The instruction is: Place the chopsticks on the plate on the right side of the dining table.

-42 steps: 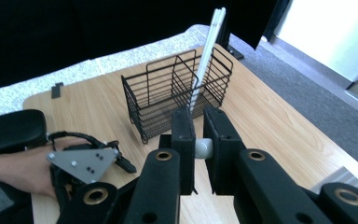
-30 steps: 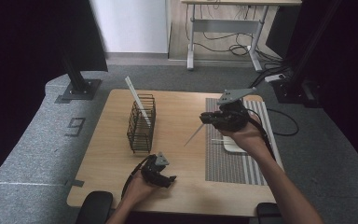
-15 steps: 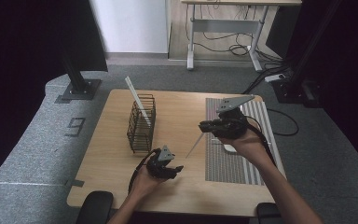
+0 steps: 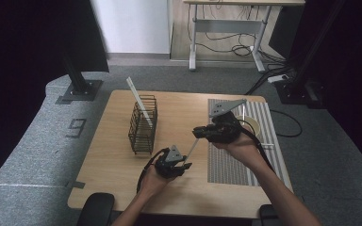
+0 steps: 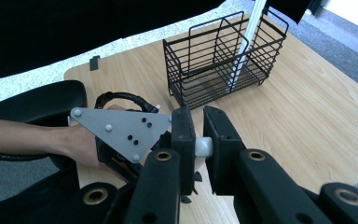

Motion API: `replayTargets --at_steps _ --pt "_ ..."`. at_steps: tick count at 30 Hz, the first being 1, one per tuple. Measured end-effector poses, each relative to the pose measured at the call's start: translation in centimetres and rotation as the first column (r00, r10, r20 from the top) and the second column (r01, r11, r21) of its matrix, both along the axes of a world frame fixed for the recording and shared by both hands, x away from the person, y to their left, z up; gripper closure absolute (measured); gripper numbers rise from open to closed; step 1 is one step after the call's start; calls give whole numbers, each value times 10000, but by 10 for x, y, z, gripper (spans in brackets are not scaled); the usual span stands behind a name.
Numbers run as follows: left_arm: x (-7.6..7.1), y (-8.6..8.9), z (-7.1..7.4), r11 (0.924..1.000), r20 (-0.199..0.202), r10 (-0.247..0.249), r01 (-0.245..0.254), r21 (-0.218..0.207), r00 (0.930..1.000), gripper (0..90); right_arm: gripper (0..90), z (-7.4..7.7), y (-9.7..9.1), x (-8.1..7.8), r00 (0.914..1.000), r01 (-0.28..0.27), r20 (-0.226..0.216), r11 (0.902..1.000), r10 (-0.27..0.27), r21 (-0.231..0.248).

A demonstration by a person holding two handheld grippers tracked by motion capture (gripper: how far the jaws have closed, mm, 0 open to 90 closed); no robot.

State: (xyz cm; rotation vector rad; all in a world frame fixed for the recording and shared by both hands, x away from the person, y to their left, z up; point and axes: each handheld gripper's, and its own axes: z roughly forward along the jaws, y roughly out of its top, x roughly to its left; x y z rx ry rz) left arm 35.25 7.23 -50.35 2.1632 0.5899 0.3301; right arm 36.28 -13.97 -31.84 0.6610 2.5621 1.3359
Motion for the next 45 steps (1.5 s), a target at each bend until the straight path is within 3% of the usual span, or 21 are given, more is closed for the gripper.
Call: replayTargets --at_steps 8,14,17,20,25,30,37,45 --pt "0 3 0 9998 -19 -58 57 -201 10000 818 821 -1 1 1 9999 -81 -109 9999 83 126" --pt "-2 3 0 9993 260 -369 369 20 9990 845 818 -1 2 3 9999 -39 -148 9998 42 188" --pt "-4 2 -1 9989 427 -451 446 119 9981 857 806 -2 2 4 10000 79 13 9999 -79 122" --pt "-4 2 -1 9988 352 -492 491 30 9982 860 756 -2 3 4 9983 375 461 9991 -366 -177" --pt "-4 5 -1 9990 232 -438 436 96 9988 862 520 -6 7 4 9853 1195 1318 9901 -1090 -738" --pt "-3 8 -3 9991 9 -383 383 185 9993 861 338 -13 12 6 9619 1994 2068 9764 -1789 -831" --pt "-3 11 -3 9993 -22 -269 269 243 9996 861 272 -25 20 10 9472 2299 2539 9668 -1959 -1117" --pt "-3 14 -1 9997 3 -189 189 169 9998 861 272 -32 8 18 9272 2902 2830 9484 -2455 -1281"
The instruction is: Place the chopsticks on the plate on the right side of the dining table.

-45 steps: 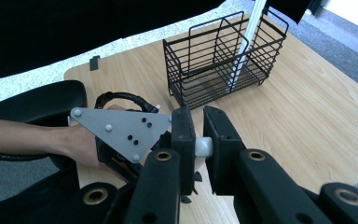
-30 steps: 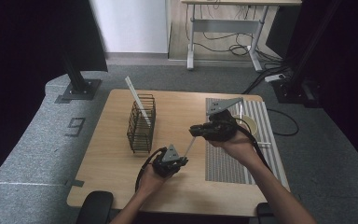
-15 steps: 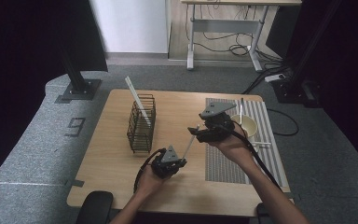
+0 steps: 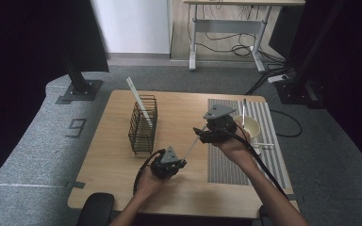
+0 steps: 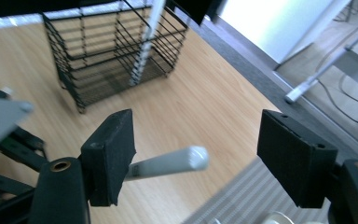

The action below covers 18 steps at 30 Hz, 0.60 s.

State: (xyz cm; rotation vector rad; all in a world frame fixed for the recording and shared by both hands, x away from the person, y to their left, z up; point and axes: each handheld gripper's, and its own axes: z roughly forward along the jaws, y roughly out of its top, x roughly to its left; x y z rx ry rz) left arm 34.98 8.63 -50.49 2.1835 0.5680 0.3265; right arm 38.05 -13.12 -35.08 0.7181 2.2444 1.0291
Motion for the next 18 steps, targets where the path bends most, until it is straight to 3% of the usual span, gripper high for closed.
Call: replayTargets --at_steps 8,18 --pt "1 5 1 9998 117 -140 141 -150 9998 860 271 -17 -21 11 9976 695 15 9976 -695 -28" --pt "1 8 4 9990 240 -352 359 -260 9991 859 262 -46 -51 26 9897 1398 -363 9892 -1382 442"
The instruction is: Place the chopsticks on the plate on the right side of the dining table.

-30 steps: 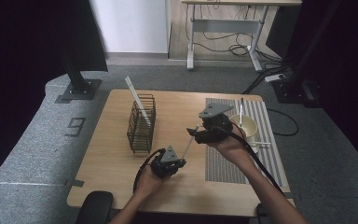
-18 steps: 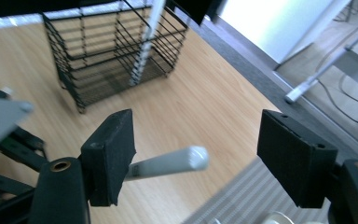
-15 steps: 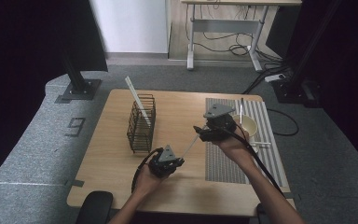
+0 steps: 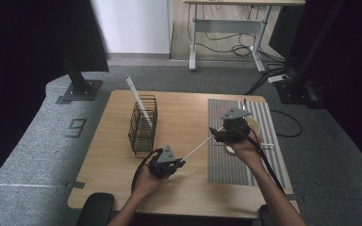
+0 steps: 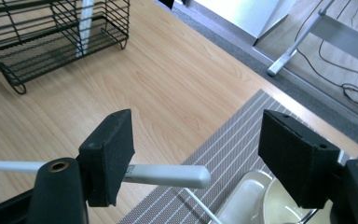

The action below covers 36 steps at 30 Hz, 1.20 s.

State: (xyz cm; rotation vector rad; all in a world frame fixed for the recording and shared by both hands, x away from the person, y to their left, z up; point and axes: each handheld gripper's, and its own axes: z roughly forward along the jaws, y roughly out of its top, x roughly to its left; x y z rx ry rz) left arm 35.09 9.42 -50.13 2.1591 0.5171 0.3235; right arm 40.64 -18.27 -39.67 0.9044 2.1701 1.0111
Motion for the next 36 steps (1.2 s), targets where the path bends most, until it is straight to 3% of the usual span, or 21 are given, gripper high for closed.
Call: replayTargets --at_steps 19,36 --pt "0 2 2 9997 39 -238 238 -88 9997 858 257 -48 -25 13 9958 735 -575 9964 -710 415" --pt "-1 2 2 9994 47 -315 315 -174 9995 859 261 -64 -32 18 9915 1055 -818 9933 -1014 476"
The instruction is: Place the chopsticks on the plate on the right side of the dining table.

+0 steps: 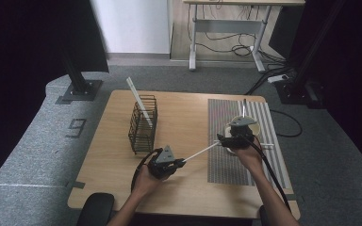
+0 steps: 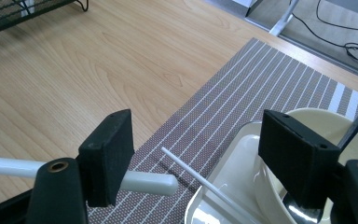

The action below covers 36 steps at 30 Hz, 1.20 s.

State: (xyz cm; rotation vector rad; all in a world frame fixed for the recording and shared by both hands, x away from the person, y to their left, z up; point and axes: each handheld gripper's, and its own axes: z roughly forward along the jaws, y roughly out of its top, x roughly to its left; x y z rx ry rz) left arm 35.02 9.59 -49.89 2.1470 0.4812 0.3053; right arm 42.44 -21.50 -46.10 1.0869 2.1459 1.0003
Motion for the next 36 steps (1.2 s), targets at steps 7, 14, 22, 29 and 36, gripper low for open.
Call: replayTargets --at_steps 7,14,22,29,36 --pt "0 0 0 10000 18 -23 23 -12 10000 859 267 -5 0 2 9999 15 -105 10000 -15 -9" --pt "0 1 1 10000 -67 -37 36 -53 10000 862 268 -10 0 3 9996 -21 -278 10000 21 11" --pt "2 2 9 9977 43 -592 590 321 9982 862 245 12 -12 -7 9991 -431 -53 9988 432 229" --pt "10 1 27 9864 279 -1481 1456 768 9886 862 238 30 -22 -27 9948 -1019 -76 9948 1019 -65" --pt "18 1 46 9648 330 -2309 2245 1373 9724 862 293 40 -34 -49 9838 -1767 -314 9842 1762 -110"
